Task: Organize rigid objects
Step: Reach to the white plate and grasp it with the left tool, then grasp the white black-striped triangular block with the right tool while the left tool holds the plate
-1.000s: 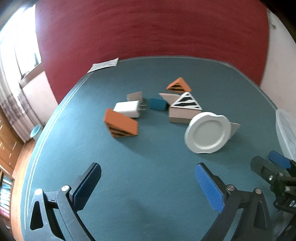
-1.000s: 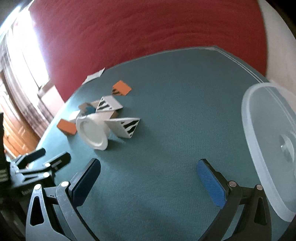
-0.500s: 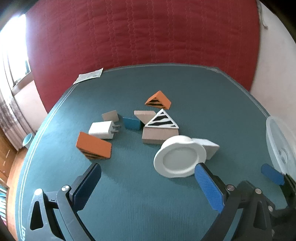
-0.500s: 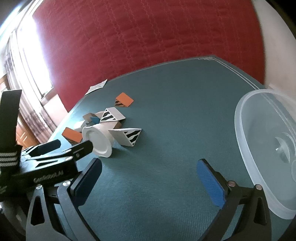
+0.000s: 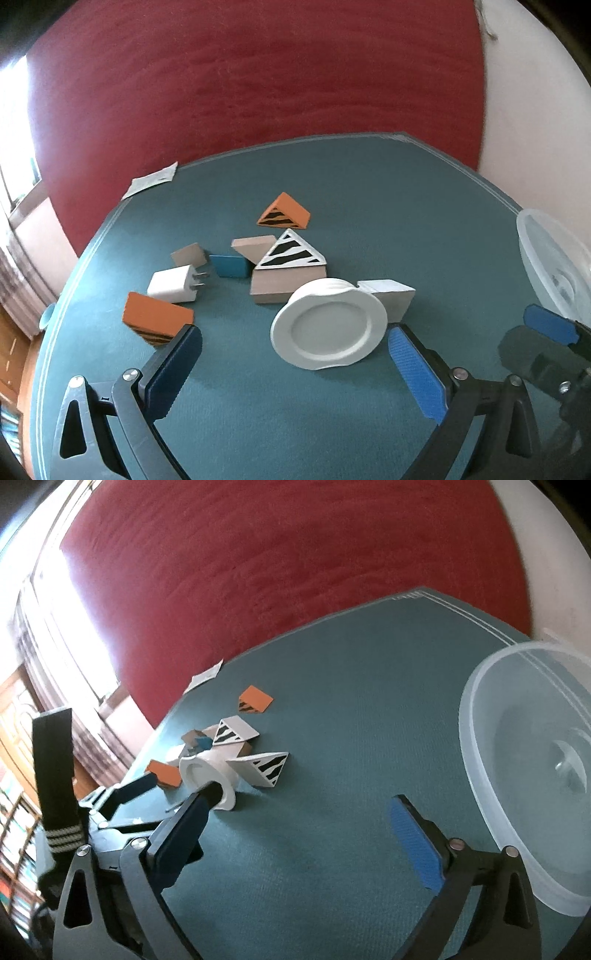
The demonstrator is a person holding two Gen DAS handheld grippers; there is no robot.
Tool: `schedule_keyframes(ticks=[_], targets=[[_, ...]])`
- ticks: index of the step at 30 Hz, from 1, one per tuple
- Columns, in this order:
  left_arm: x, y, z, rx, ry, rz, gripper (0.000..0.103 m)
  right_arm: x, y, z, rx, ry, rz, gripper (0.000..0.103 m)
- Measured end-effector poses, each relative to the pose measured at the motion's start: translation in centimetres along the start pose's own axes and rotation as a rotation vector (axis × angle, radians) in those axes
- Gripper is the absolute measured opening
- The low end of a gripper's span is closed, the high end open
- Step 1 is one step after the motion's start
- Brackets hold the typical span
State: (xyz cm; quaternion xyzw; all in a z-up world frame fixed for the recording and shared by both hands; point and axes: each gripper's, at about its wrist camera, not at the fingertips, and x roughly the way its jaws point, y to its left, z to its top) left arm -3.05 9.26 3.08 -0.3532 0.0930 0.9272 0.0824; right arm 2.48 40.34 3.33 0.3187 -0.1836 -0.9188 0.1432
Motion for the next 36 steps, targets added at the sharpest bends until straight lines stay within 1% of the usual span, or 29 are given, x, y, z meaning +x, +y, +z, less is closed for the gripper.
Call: schedule_keyframes(ticks=[2, 6, 11, 13, 14, 16, 18, 19, 20, 21, 23, 28, 29, 30, 32, 35, 36], targets=[[0.4, -0.4, 0.0, 0.023, 0.009, 0.011, 0.103, -0.1, 0.1, 0.0, -0.002, -0.003, -0.002, 0.098], [1.0, -0.7, -0.2, 0.028, 0.027, 0.029, 0.103, -0.2, 0.2, -0.1, -0.01, -0.008, -0.003, 0.098], [1.7, -0.7, -0.3, 0.009, 0.062, 0.045, 0.103, -0.2, 0.3, -0.1, -0.013, -0.009, -0.003, 0.098], [1.9, -0.3, -0.3, -0.008, 0.071, 0.039, 0.102, -0.3, 0.3, -0.1, -0.019, -0.01, -0.004, 0.098], [1.9, -0.1, -0.3, -0.017, 0.074, 0.038, 0.1, -0.3, 0.4, -0.2, -0.021, -0.011, -0.005, 0.098], [2.1, 0.2, -0.3, -0.031, 0.081, 0.027, 0.091, -0.3, 0.5, -0.2, -0.028, -0.012, -0.008, 0.098], [2.4, 0.4, -0.5, -0.044, 0.098, 0.007, 0.073, -0.3, 0.6, -0.3, -0.037, -0.012, -0.01, 0.098], [2.5, 0.7, -0.6, -0.054, 0.108, -0.007, 0.069, -0.3, 0.7, -0.3, -0.043, -0.012, -0.012, 0.098], [2.5, 0.8, -0.6, -0.062, 0.11, -0.017, 0.062, -0.3, 0.8, -0.4, -0.048, -0.012, -0.015, 0.098], [2.4, 1.0, -0.6, -0.07, 0.109, -0.028, 0.06, -0.3, 0.8, -0.4, -0.054, -0.012, -0.017, 0.098], [1.9, 1.4, -0.8, -0.091, 0.101, -0.041, 0.06, -0.2, 1.0, -0.4, -0.061, -0.011, -0.022, 0.097], [0.3, 2.1, -1.4, -0.097, 0.061, -0.041, 0.058, -0.4, 1.2, -0.6, -0.084, -0.005, -0.038, 0.094], [0.0, 2.3, -1.6, -0.094, 0.057, -0.038, 0.049, -0.4, 1.2, -0.7, -0.086, -0.003, -0.039, 0.093], [-0.2, 2.4, -1.8, -0.092, 0.057, -0.037, 0.037, -0.4, 1.2, -0.7, -0.087, 0.001, -0.042, 0.092], [-0.7, 3.2, -2.3, -0.104, 0.062, -0.041, 0.036, -0.4, 1.2, -0.7, -0.087, 0.008, -0.045, 0.09], [-1.1, 4.4, -2.4, -0.123, 0.053, -0.034, 0.036, 0.0, 1.4, -0.7, -0.091, 0.035, -0.06, 0.08], [-1.3, 4.7, -2.5, -0.129, 0.048, -0.039, 0.036, 0.2, 1.4, -0.7, -0.096, 0.046, -0.066, 0.078]])
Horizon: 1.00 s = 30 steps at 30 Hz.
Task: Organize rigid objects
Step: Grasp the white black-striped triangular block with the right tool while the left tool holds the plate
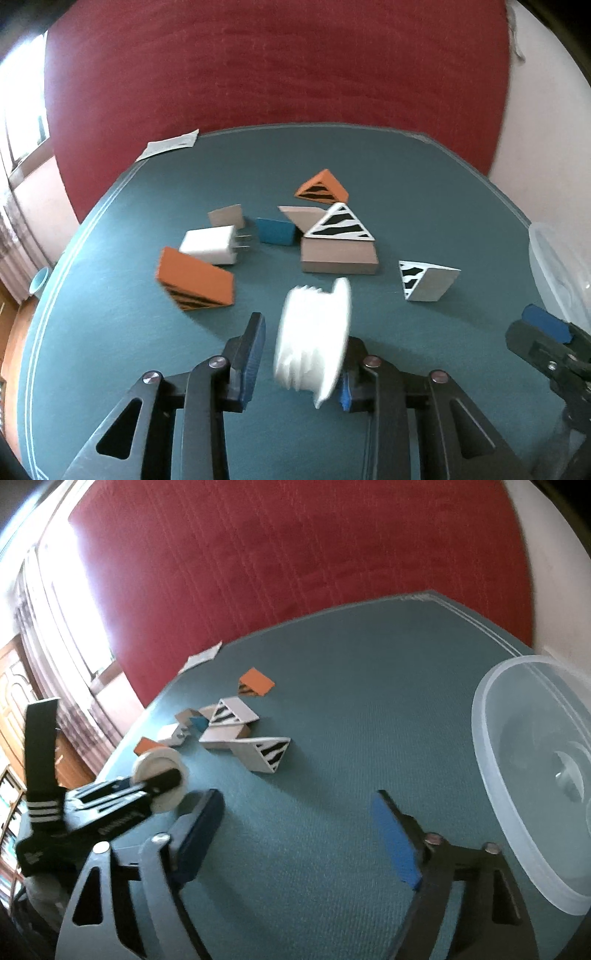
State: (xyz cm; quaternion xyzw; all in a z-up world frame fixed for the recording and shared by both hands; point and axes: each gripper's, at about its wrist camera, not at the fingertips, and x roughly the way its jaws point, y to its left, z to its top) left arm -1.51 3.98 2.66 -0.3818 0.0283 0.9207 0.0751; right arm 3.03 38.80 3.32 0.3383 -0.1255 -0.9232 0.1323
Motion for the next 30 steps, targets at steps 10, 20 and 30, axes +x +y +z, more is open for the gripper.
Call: schedule_keyframes(ticks=[10, 20, 30], targets=[[-0.6, 1.5, -0.3, -0.021, -0.002, -0.029, 0.032, 1.5, 1.7, 0.0, -0.077, 0.081, -0.083, 0.067], [-0.7, 1.7, -0.5, -0.021, -0.006, -0.041, 0.032, 4.4, 5.2, 2.3, -0.154, 0.099, -0.075, 0.067], [-0.5, 2.0, -0.4, -0.043, 0.0, -0.079, 0.025, 8.4, 5.3, 3.7, -0.11, 0.153, -0.123, 0.04]])
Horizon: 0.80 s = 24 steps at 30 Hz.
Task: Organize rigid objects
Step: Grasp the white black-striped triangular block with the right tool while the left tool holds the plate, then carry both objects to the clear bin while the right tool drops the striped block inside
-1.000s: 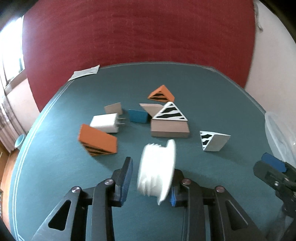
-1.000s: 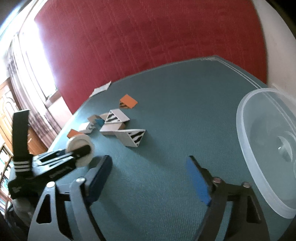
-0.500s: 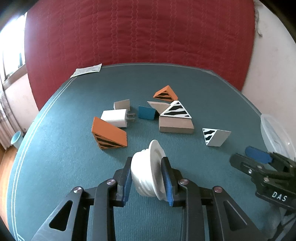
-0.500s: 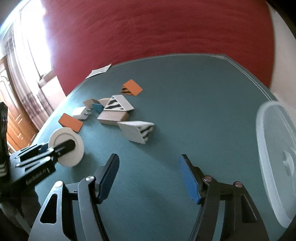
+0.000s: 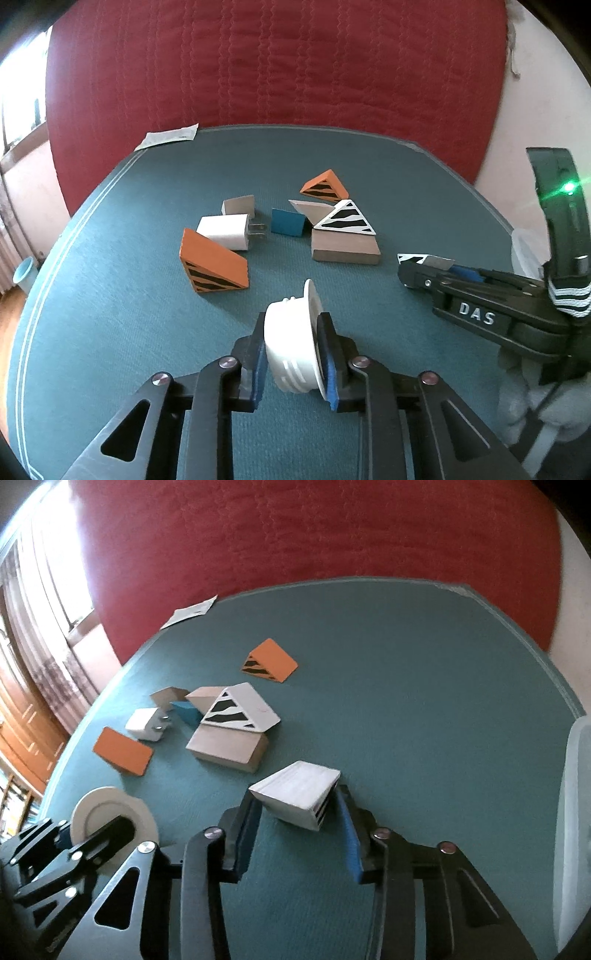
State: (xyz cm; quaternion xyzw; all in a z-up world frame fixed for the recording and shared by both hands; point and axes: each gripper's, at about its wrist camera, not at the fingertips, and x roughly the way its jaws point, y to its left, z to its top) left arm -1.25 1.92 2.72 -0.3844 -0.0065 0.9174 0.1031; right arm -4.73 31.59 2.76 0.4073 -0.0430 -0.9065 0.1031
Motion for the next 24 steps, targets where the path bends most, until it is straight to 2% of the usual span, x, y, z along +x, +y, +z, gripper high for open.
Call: schedule_keyframes(ticks=[6, 11, 24], targets=[[-0.3, 0.0, 0.0, -0.012, 0.001, -0.032, 0.023, -0.7, 0.3, -0.4, -0.011, -0.025, -0.016, 0.034], [-0.9, -0.4, -0.1, 0.004, -0.01, -0.04, 0.022, -2.9, -0.7, -1.0, 0.014, -0.062, -0.008, 0.032], [-2.7, -2.3, -0.3, 0.038, -0.037, -0.063, 0.022, -8.1, -3.9, -2.9, 0.065, -0.126, -0.01, 0.031]])
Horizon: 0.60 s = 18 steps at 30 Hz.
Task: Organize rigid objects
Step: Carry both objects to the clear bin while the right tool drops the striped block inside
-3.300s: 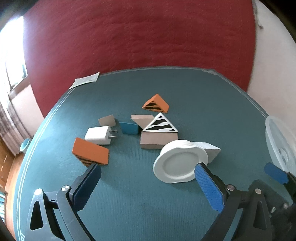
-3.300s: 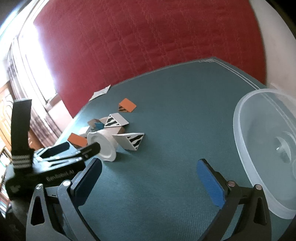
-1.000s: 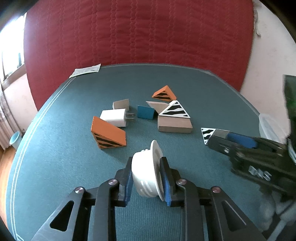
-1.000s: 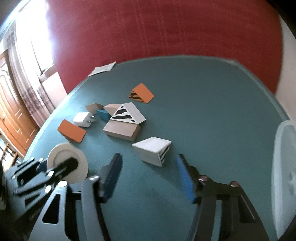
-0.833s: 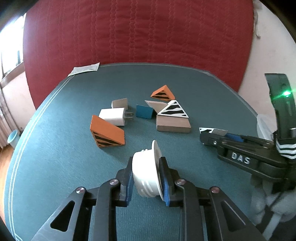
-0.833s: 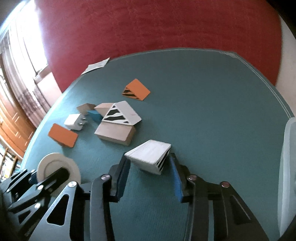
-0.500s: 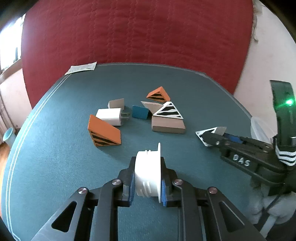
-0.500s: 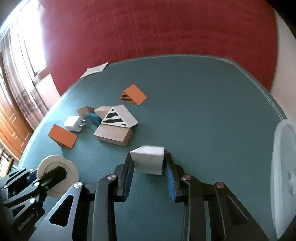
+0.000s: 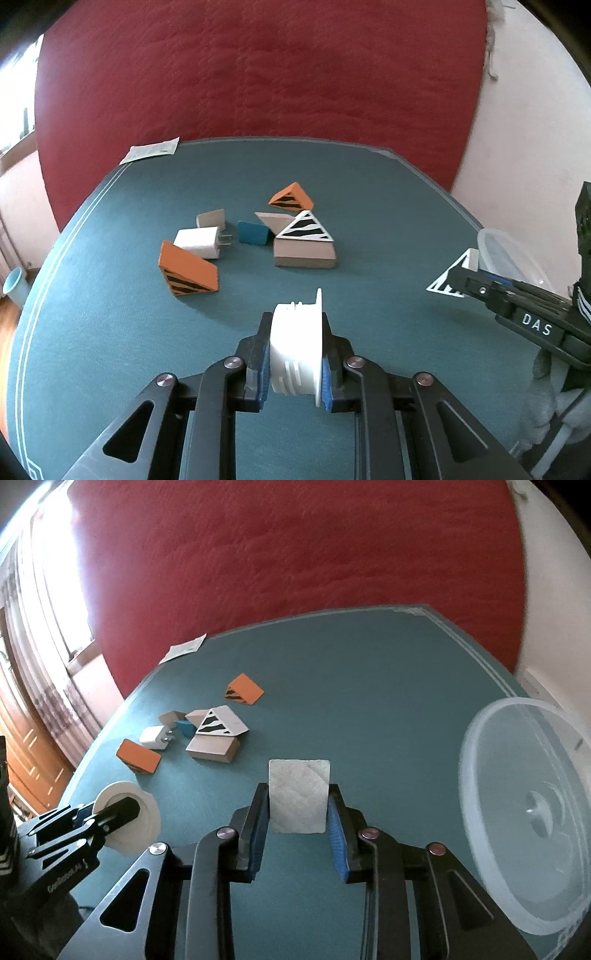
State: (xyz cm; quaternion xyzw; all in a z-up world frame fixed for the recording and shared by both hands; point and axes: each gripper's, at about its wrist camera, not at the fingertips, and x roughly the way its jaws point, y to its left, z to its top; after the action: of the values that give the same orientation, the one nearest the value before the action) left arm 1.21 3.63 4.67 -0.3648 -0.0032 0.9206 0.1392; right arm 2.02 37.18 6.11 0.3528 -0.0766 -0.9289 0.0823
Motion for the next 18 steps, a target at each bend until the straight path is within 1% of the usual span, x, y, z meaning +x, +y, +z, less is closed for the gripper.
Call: schedule_keyframes(ticks=[7, 18], targets=[[-0.5, -1.8, 0.3, 0.023, -0.012, -0.016, 0.022, -3.1, -3.1, -0.4, 0.035, -0.043, -0.041, 0.031], [-0.7, -6.1, 1.2, 0.075, -0.017, -0.052, 0.022, -6.6, -9.5, -1.9, 0.122, -0.091, -0.172, 0.031]])
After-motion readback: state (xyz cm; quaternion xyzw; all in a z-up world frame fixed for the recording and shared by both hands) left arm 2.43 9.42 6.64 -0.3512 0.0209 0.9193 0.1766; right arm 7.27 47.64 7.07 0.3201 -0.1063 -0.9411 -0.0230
